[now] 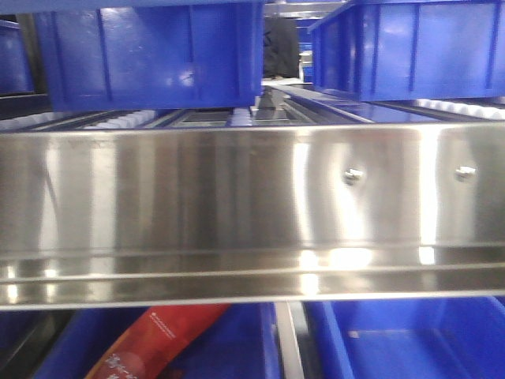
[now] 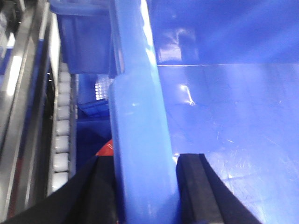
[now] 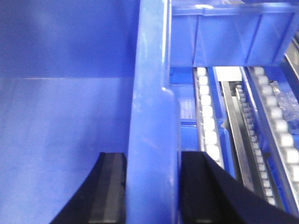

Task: Move blue bin to conveyor side
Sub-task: 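Turn the base away from the shelf holding the bin in both grippers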

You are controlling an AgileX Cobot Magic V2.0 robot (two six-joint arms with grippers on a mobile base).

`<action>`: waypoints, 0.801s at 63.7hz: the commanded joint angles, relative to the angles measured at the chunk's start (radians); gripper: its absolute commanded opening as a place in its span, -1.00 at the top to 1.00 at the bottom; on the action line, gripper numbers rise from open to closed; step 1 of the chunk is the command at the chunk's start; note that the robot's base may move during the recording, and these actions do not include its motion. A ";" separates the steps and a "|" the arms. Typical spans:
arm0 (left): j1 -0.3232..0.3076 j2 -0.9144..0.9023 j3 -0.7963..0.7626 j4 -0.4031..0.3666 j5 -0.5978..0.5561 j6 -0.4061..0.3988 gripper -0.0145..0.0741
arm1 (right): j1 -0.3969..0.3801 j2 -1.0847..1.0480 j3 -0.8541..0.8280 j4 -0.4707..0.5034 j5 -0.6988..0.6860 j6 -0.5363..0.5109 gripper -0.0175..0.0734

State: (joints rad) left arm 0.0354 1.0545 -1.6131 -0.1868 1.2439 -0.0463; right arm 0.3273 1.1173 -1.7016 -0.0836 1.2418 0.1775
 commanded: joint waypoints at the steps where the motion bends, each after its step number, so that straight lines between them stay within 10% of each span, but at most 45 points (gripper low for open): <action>1: 0.000 -0.021 -0.015 0.035 -0.089 0.018 0.71 | -0.006 -0.023 -0.013 -0.093 -0.106 -0.011 0.79; 51: 0.000 -0.021 -0.015 0.035 -0.089 0.018 0.71 | -0.006 -0.023 -0.013 -0.093 -0.106 -0.011 0.79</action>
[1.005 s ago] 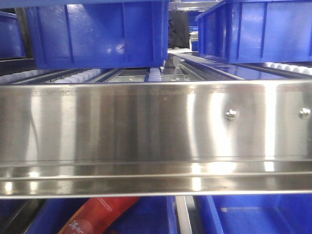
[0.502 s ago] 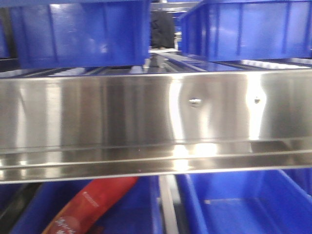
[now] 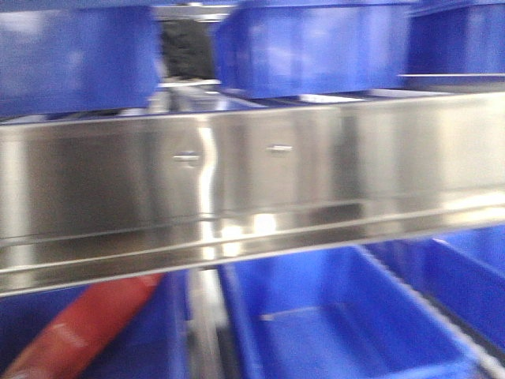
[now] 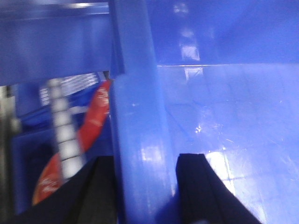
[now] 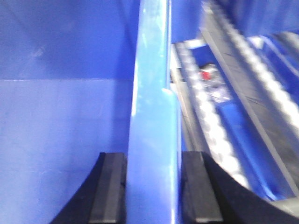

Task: Move blue bin to conveyor side
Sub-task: 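Turn the base away from the shelf holding the bin in both grippers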

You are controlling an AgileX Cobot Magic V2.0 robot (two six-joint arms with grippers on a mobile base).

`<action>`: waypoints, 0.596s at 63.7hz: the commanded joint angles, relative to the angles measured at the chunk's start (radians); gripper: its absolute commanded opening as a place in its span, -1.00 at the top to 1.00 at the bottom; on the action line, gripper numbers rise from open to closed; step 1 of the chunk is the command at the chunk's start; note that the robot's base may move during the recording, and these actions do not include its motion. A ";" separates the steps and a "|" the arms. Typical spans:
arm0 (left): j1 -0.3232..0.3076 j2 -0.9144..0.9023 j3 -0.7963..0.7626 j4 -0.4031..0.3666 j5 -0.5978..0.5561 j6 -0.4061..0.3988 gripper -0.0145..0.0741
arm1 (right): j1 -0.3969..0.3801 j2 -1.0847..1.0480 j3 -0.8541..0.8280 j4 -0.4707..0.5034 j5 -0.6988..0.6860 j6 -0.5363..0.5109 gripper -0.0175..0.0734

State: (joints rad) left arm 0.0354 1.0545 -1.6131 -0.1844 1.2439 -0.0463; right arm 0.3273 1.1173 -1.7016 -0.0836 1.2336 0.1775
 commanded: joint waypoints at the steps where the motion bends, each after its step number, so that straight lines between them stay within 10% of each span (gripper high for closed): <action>1: 0.000 -0.021 -0.015 0.032 -0.089 0.018 0.71 | -0.006 -0.023 -0.013 -0.093 -0.098 -0.011 0.79; 38: 0.000 -0.021 -0.015 0.032 -0.089 0.018 0.71 | -0.006 -0.023 -0.013 -0.093 -0.098 -0.011 0.79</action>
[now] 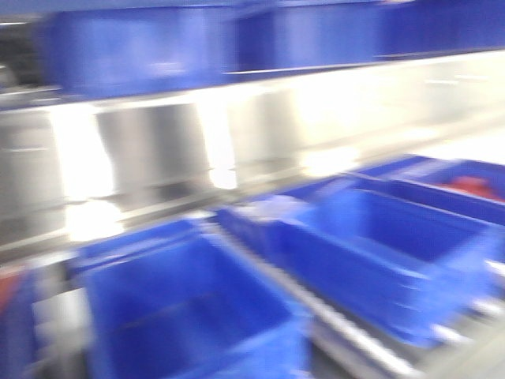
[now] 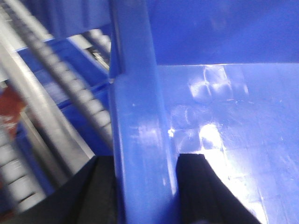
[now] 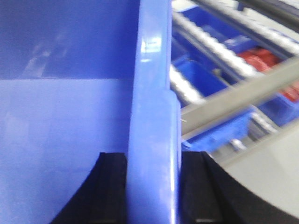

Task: Move blue bin to conveyor side
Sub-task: 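Turn the base away from the shelf holding the bin in both grippers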

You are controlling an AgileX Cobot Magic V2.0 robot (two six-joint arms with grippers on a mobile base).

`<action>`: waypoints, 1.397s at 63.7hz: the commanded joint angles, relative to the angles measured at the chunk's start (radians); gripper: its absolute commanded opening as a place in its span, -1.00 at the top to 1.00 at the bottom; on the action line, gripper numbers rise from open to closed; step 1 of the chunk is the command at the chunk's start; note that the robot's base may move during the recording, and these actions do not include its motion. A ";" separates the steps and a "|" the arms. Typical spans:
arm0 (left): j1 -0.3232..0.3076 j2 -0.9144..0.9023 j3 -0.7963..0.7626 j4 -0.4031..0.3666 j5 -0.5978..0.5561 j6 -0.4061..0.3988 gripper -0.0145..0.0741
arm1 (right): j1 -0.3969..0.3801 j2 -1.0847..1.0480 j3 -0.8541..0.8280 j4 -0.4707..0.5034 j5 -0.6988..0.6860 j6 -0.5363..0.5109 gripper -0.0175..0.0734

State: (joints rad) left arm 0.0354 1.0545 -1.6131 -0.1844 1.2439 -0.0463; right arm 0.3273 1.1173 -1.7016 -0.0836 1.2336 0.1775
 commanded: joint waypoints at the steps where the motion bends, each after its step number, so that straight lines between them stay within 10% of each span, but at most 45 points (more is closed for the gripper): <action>1: 0.000 -0.021 -0.015 0.032 -0.089 0.018 0.71 | -0.006 -0.023 -0.013 -0.093 -0.098 -0.011 0.79; 89: 0.000 -0.021 -0.015 0.032 -0.089 0.018 0.71 | -0.006 -0.023 -0.013 -0.093 -0.098 -0.011 0.79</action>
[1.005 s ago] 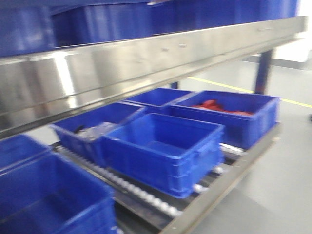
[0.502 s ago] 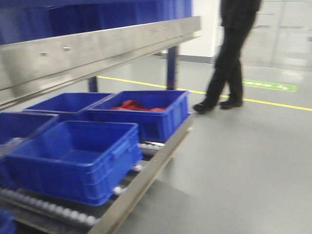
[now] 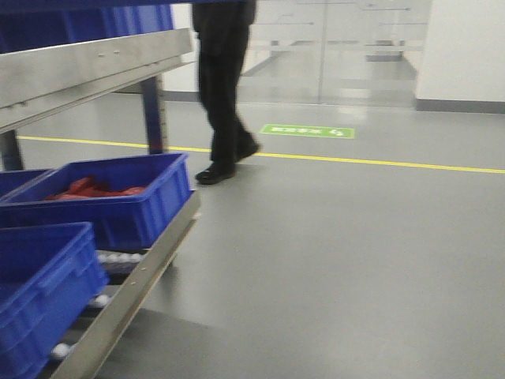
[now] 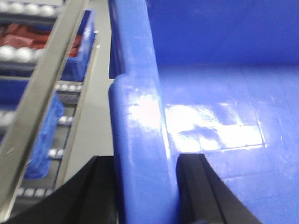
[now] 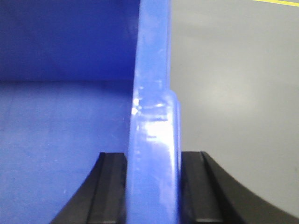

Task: Move blue bin to conveyor side
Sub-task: 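Turn the base away from the shelf holding the bin in both grippers, then drive across the floor carrying the bin toward the red-framed table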

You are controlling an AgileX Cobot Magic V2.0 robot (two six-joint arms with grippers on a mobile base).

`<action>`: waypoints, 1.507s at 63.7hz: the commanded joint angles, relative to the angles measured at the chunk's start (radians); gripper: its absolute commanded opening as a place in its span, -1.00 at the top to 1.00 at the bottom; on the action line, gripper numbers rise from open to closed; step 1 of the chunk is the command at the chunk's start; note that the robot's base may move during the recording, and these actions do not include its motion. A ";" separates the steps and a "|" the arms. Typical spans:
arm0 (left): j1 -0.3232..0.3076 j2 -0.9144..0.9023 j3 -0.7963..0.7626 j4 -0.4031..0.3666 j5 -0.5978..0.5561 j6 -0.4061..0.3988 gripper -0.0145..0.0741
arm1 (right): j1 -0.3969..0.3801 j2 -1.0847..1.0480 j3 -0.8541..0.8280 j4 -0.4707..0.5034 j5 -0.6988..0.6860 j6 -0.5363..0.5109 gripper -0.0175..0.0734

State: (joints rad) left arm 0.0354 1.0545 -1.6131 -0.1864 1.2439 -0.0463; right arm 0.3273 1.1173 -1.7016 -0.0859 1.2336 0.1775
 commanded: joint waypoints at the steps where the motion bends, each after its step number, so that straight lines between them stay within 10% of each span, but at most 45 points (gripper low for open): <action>1: 0.000 -0.021 -0.015 0.034 -0.089 0.018 0.71 | -0.006 -0.023 -0.013 -0.091 -0.098 -0.011 0.79; 96: 0.000 -0.021 -0.015 0.034 -0.089 0.018 0.71 | -0.006 -0.023 -0.013 -0.091 -0.098 -0.011 0.79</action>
State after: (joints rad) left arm 0.0354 1.0545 -1.6131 -0.1867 1.2439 -0.0463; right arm 0.3273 1.1158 -1.7016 -0.0879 1.2336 0.1775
